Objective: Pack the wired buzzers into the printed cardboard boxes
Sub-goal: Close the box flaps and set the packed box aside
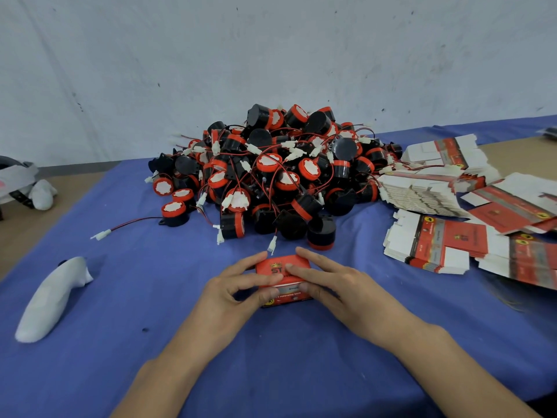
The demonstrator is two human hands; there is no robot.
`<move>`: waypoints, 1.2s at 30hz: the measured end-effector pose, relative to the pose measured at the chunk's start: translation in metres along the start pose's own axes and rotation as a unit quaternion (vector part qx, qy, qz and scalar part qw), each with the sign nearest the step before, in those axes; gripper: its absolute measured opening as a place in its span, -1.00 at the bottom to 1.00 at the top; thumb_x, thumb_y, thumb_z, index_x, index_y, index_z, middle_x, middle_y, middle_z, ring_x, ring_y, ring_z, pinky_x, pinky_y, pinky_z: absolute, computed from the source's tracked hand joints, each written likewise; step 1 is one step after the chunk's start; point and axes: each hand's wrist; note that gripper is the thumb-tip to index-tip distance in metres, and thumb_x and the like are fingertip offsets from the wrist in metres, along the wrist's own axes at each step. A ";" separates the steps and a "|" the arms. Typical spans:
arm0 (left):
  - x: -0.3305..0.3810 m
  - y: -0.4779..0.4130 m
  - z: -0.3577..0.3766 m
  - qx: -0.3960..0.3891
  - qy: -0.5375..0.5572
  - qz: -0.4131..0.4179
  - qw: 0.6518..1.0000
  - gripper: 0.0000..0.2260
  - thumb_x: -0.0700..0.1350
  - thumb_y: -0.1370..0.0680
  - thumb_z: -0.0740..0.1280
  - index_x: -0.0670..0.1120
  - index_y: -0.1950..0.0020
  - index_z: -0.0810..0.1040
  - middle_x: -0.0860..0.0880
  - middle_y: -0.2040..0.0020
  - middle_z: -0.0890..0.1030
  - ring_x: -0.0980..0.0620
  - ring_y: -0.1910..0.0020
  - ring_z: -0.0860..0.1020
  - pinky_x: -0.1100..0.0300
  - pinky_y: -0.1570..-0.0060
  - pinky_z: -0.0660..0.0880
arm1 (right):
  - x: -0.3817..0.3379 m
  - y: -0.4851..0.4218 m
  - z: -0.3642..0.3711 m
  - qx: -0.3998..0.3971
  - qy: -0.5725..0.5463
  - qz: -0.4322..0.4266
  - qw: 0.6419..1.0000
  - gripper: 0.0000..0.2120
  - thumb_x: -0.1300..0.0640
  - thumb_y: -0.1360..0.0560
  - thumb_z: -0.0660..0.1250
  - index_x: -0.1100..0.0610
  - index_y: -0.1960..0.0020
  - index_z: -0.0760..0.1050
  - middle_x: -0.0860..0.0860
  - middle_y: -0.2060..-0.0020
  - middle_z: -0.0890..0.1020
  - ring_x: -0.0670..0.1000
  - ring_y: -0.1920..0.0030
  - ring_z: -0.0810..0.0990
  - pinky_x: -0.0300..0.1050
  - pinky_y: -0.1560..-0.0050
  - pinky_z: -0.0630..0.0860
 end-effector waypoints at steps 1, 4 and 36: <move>0.000 0.000 0.000 0.000 -0.001 0.002 1.000 -0.80 0.10 -0.38 0.45 0.29 0.02 0.72 0.30 -0.35 0.50 0.33 -0.31 0.47 0.32 -0.10 0.56 | 0.000 0.000 0.000 0.000 0.004 -0.002 1.000 -0.53 -0.22 -0.61 0.01 -0.36 -0.51 0.22 -0.36 -0.57 0.06 0.01 -0.30 0.55 -0.04 -0.22 0.52; -0.001 0.001 0.000 0.000 -0.007 0.009 1.000 -0.80 0.11 -0.38 0.45 0.30 0.01 0.72 0.32 -0.34 0.50 0.34 -0.30 0.47 0.30 -0.10 0.57 | 0.000 0.000 0.000 0.004 0.022 -0.004 1.000 -0.53 -0.22 -0.62 0.00 -0.34 -0.52 0.22 -0.34 -0.58 0.07 0.01 -0.28 0.56 -0.06 -0.20 0.52; 0.030 -0.005 0.028 0.085 0.115 -0.029 0.989 -0.75 0.23 -0.53 0.20 0.21 -0.04 0.60 0.18 0.05 0.66 0.23 0.07 0.63 0.40 0.15 0.52 | -0.031 -0.016 0.006 0.147 -0.478 0.073 0.863 -0.74 -0.26 -0.56 0.21 -0.14 -0.04 0.57 -0.05 -0.07 0.63 -0.07 -0.08 0.63 -0.19 -0.10 0.54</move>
Point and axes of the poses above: each hand's wrist, its own y-axis away from the middle knuckle, its own z-axis out of the palm, x = y × z
